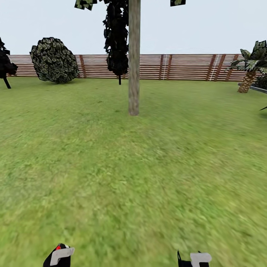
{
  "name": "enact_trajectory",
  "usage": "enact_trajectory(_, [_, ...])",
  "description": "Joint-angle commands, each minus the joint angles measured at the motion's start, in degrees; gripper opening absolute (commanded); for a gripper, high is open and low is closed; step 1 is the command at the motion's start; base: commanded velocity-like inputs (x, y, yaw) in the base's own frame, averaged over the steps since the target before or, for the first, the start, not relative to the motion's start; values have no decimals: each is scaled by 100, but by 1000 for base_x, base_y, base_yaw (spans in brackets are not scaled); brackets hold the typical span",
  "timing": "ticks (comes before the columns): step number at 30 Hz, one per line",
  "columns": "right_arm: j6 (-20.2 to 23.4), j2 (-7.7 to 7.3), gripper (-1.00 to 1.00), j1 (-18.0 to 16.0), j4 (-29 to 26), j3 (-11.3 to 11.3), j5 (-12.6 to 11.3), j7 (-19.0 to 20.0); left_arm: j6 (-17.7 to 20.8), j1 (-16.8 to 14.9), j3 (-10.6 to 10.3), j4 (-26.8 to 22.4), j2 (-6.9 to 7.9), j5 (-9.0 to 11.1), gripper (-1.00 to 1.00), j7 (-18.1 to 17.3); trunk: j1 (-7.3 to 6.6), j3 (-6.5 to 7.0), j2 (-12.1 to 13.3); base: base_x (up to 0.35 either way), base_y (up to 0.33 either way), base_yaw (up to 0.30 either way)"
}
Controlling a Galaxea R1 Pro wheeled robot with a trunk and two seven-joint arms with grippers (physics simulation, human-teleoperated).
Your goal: In the garden, pick up the pesticide atomizer on the floor and spray pesticide onto both trees until each tree trunk is fully covered.
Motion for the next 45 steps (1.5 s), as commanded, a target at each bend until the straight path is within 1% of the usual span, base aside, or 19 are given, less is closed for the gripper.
enact_trajectory(1, [-4, 0, 100, -3, 4, 4, 60, -48, -19, -2, 14, 4, -1, -16, -100, 5, 2, -5, -2, 338, 0, 0])
enact_trajectory(31, [-13, 0, 100, -3, 2, 13, 57, -53, -19, -6, 14, 4, -1, -16, -100, 5, 2, -5, -2, 339, 0, 0])
enact_trajectory(45, [-9, 39, 100, -3, -3, 22, 54, -48, -19, -1, 22, 4, 1, -16, -100, 5, 2, -5, -2, 339, 0, 0])
